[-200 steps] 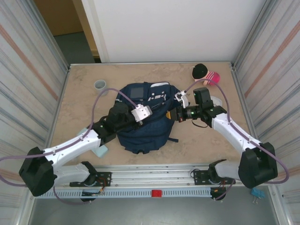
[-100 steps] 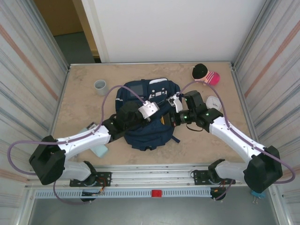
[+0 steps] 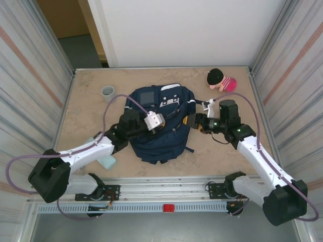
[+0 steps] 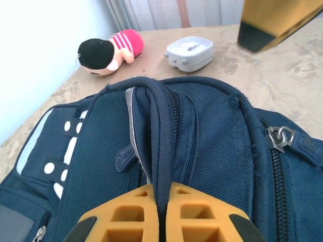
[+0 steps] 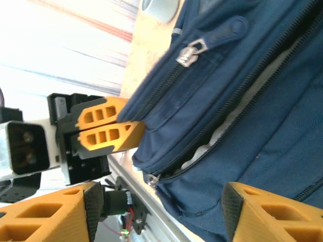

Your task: Pack books, pencil case, and school supplies into a backpack

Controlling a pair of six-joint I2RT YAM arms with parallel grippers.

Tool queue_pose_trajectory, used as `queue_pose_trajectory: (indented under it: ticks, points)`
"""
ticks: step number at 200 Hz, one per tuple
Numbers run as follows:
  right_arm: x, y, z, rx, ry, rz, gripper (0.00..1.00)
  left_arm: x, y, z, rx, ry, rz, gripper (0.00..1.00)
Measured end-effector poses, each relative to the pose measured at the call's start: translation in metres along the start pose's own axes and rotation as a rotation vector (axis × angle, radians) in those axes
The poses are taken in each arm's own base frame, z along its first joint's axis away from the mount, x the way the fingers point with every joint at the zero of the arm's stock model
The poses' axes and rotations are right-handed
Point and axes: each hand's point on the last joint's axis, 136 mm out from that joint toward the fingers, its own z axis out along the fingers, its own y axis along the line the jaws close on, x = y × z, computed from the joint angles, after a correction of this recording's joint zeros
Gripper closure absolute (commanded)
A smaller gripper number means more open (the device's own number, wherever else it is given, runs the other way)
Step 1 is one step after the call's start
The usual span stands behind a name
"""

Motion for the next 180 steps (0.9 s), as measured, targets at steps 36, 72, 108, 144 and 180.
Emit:
queue_pose_trajectory:
  ticks: [36,72,108,144,180]
  points:
    - [-0.002,-0.015,0.019,-0.003,0.034,0.228,0.33,0.001,-0.007,-0.003,0.046,-0.026,0.007,1.00]
    - [-0.009,-0.009,0.028,-0.038,0.025,0.289,0.32,0.001,-0.010,-0.003,0.062,-0.030,0.017,1.00]
    - [-0.012,-0.015,0.042,-0.037,0.037,0.366,0.34,0.005,-0.017,-0.004,0.093,-0.037,0.033,1.00]
    - [-0.013,-0.012,0.051,-0.051,0.044,0.396,0.80,0.007,-0.024,-0.004,0.126,-0.038,0.064,1.00]
    - [-0.016,-0.010,0.055,-0.055,0.020,0.418,1.00,0.013,-0.018,-0.002,0.097,-0.008,0.078,1.00]
